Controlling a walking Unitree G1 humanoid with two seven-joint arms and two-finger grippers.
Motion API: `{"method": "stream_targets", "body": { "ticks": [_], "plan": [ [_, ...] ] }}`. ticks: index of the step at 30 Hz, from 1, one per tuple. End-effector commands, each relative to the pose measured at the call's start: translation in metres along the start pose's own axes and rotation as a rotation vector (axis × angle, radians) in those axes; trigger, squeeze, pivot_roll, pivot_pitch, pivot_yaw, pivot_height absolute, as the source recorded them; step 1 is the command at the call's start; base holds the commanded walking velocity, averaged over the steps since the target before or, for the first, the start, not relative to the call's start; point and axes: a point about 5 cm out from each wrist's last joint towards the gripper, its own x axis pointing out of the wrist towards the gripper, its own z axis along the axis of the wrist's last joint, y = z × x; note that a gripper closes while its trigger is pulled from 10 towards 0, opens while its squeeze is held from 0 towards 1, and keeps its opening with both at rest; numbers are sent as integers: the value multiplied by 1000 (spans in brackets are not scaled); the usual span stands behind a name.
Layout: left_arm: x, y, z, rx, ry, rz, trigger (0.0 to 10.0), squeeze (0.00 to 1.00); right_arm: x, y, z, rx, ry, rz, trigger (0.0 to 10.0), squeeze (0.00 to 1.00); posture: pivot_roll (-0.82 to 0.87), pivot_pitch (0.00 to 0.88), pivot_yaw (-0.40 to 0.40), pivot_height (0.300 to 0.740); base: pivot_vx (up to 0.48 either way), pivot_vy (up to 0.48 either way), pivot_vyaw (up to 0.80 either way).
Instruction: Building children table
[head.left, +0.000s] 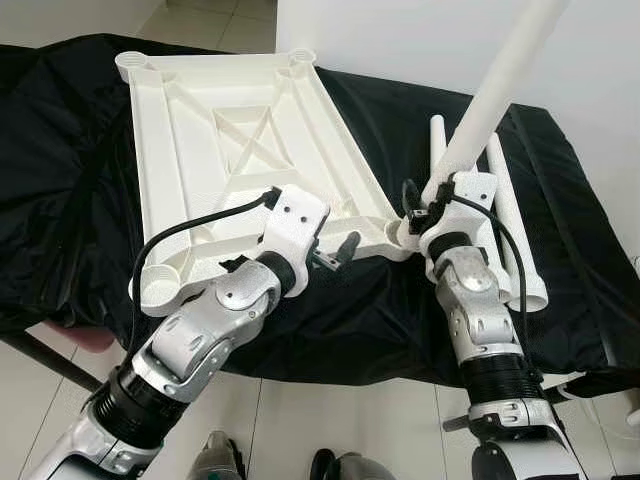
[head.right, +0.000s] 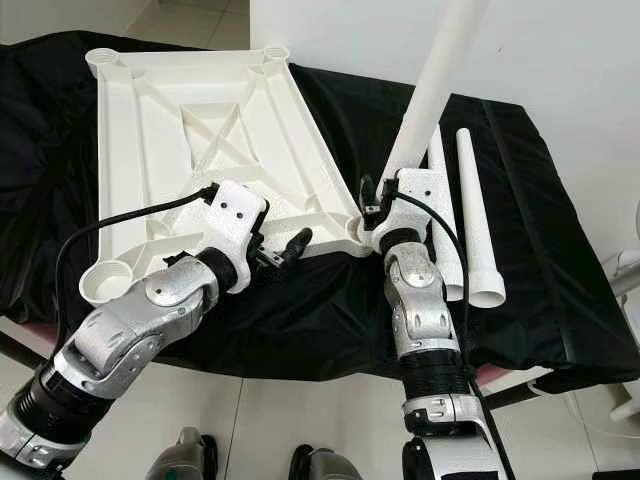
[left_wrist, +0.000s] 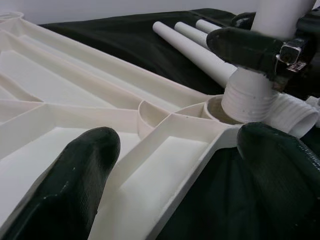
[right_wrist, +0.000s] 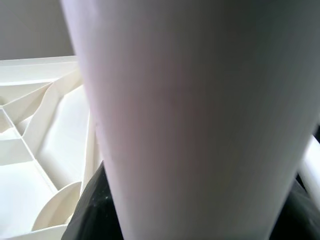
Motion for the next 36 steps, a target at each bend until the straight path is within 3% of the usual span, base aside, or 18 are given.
{"method": "stream_targets", "body": {
  "ticks": [1,23,36],
  "plan": [
    [-5,-24,0,8,7,-388,10000,0,-4,-5,-9,10,23,-1,10000,0,120,158,-87,740,0,0,0],
    [-9,-29,5,1,7,-406,10000,0,9,4,-15,72,15,66,10000,0,129,160,-84,740,0,0,0],
    [-10,-30,5,-4,9,-413,10000,0,5,11,-29,-7,74,149,10000,0,129,154,-89,740,0,0,0]
  ]
}}
